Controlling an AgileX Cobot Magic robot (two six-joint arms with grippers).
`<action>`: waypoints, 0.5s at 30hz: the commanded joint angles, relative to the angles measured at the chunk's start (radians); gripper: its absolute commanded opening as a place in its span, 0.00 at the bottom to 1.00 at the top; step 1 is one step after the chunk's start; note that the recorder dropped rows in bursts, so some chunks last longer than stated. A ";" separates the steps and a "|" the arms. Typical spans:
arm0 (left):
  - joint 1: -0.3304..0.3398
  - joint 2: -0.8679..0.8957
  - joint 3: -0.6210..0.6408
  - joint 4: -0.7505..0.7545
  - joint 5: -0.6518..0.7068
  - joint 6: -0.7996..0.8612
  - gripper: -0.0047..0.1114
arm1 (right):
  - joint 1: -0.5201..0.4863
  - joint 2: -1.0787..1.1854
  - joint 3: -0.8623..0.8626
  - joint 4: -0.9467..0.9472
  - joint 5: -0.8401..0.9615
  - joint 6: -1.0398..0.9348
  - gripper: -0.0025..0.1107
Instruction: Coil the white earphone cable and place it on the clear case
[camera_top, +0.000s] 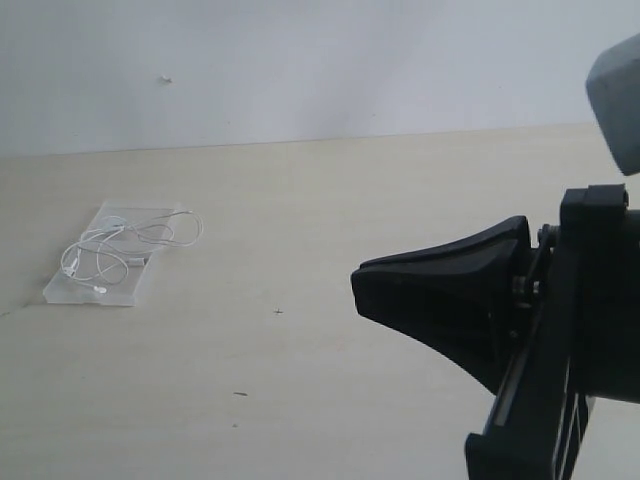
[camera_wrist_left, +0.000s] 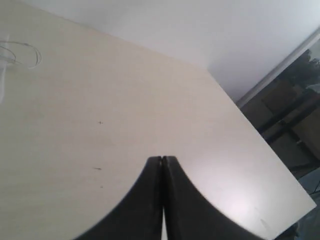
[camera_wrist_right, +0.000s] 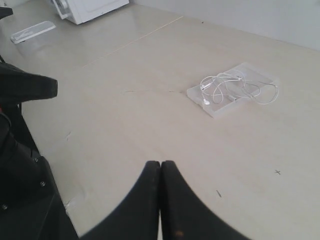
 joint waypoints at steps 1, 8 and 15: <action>-0.006 -0.005 0.004 0.023 0.045 0.008 0.04 | -0.005 -0.005 0.004 -0.002 -0.005 0.000 0.02; -0.006 -0.005 0.014 0.387 -0.250 0.116 0.04 | -0.005 -0.005 0.004 -0.002 -0.005 0.000 0.02; 0.188 -0.005 0.144 0.535 -0.444 0.113 0.04 | -0.005 -0.005 0.004 -0.002 -0.005 0.004 0.02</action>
